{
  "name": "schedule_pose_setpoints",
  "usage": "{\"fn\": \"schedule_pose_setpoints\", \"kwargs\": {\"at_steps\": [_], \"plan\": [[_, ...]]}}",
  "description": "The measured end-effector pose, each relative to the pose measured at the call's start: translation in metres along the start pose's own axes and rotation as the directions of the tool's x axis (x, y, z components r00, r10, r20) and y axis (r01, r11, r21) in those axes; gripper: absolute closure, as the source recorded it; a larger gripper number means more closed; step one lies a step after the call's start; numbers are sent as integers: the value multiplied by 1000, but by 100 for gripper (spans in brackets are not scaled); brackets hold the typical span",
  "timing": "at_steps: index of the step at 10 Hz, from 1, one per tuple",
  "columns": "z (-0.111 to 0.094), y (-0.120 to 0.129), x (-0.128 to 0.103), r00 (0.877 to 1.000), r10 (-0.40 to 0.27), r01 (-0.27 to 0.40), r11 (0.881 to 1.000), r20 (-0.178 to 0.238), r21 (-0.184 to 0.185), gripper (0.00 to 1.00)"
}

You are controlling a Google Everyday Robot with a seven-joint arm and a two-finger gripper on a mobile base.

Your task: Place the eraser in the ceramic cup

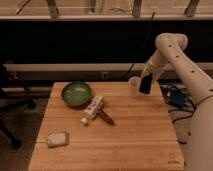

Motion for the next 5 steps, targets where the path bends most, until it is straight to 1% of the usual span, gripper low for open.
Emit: {"fn": "schedule_pose_setpoints", "kwargs": {"at_steps": [1,3,5], "plan": [[-1,-3,3,1000,-13,13,1000,-15,11,99],[-4,-15,13,997,-48,51,998,-53,47,99],[-5,-21,23,994,-67,73,995,-88,69,99]]}}
